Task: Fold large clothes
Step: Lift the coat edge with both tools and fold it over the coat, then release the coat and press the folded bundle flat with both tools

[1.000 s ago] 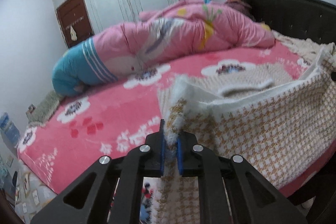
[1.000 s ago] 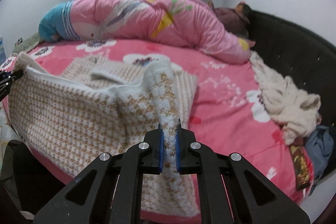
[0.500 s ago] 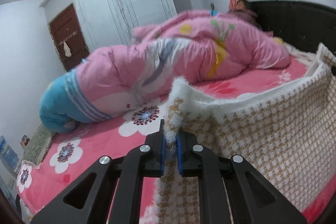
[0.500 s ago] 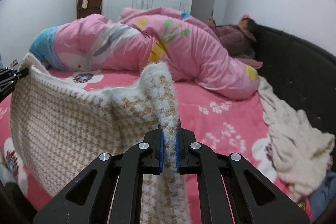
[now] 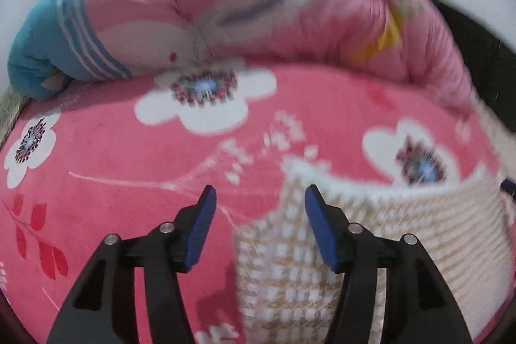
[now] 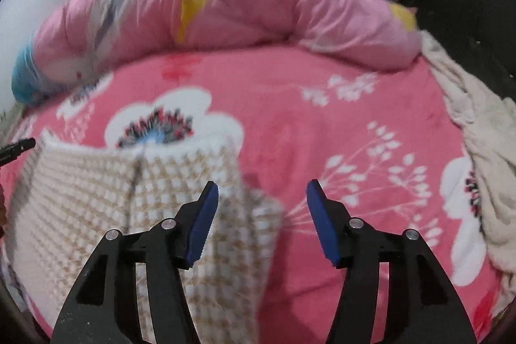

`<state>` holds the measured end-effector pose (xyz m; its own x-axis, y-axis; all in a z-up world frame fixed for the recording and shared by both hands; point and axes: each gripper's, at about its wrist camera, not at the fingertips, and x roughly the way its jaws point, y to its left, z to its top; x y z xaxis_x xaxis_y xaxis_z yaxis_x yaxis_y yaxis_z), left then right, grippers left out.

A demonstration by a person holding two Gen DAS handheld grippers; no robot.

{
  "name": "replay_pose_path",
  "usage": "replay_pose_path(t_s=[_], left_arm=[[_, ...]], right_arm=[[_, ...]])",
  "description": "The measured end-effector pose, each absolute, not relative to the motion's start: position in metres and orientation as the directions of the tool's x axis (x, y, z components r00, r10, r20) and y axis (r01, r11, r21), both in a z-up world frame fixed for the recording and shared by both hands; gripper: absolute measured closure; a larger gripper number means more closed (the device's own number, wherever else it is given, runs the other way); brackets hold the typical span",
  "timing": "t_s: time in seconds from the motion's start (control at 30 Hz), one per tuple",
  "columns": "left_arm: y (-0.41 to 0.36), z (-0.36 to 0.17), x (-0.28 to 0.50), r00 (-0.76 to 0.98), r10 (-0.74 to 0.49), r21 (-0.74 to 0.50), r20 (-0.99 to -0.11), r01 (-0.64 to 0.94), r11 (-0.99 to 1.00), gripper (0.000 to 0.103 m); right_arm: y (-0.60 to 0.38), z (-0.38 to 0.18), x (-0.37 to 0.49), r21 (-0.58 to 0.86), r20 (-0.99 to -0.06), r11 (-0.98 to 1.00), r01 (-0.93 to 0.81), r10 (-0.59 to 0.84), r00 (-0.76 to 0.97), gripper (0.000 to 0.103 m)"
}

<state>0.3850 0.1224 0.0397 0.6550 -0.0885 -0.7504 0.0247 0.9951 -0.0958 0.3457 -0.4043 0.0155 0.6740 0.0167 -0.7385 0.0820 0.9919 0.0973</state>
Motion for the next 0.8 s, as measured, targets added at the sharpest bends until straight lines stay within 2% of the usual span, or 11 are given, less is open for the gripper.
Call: replay_pose_path(t_s=[0.1, 0.2, 0.3, 0.4, 0.43, 0.47, 0.5, 0.53, 0.57, 0.67, 0.8], left_arm=[[0.12, 0.055, 0.386, 0.672, -0.194, -0.196, -0.715, 0.074, 0.978, 0.047], [0.091, 0.039, 0.4, 0.565, -0.33, -0.29, -0.757, 0.162, 0.943, 0.042], [0.079, -0.002, 0.421, 0.471, -0.288, -0.275, -0.834, 0.099, 0.956, 0.04], [0.107, -0.014, 0.424, 0.474, -0.36, -0.414, -0.803, -0.01, 0.91, 0.047], [0.116, -0.01, 0.42, 0.496, -0.351, -0.426, -0.794, -0.041, 0.904, 0.046], [0.125, -0.003, 0.414, 0.524, -0.286, -0.384, -0.802, -0.085, 0.92, 0.043], [0.133, 0.005, 0.408, 0.549, -0.241, -0.347, -0.8, -0.095, 0.933, 0.043], [0.139, 0.012, 0.402, 0.565, -0.221, -0.329, -0.795, -0.096, 0.939, 0.043], [0.142, 0.018, 0.397, 0.577, -0.208, -0.318, -0.79, -0.096, 0.943, 0.043], [0.135, 0.049, 0.366, 0.641, -0.221, -0.297, -0.735, -0.011, 0.955, 0.043], [0.077, 0.072, 0.32, 0.638, -0.339, -0.271, -0.691, 0.206, 0.94, 0.042]], right_arm=[[-0.402, 0.026, 0.357, 0.176, -0.723, 0.983, 0.051, 0.094, 0.685, 0.048], [-0.377, 0.017, 0.384, 0.261, -0.744, 0.965, -0.017, 0.212, 0.633, 0.048], [-0.368, -0.016, 0.409, 0.322, -0.802, 0.946, 0.027, 0.258, 0.539, 0.051], [-0.391, -0.029, 0.408, 0.431, -0.796, 0.894, 0.123, 0.313, 0.518, 0.068], [-0.404, -0.025, 0.4, 0.478, -0.777, 0.864, 0.157, 0.333, 0.534, 0.068], [-0.411, -0.02, 0.393, 0.482, -0.774, 0.858, 0.175, 0.324, 0.545, 0.066], [-0.416, -0.012, 0.385, 0.444, -0.788, 0.873, 0.203, 0.273, 0.552, 0.053], [-0.419, -0.004, 0.376, 0.384, -0.804, 0.895, 0.228, 0.203, 0.559, 0.048], [-0.418, 0.009, 0.364, 0.338, -0.802, 0.914, 0.223, 0.156, 0.577, 0.048], [-0.402, 0.036, 0.332, 0.331, -0.774, 0.931, 0.154, 0.175, 0.609, 0.048], [-0.34, 0.05, 0.298, 0.268, -0.764, 0.963, -0.013, 0.221, 0.606, 0.038]])
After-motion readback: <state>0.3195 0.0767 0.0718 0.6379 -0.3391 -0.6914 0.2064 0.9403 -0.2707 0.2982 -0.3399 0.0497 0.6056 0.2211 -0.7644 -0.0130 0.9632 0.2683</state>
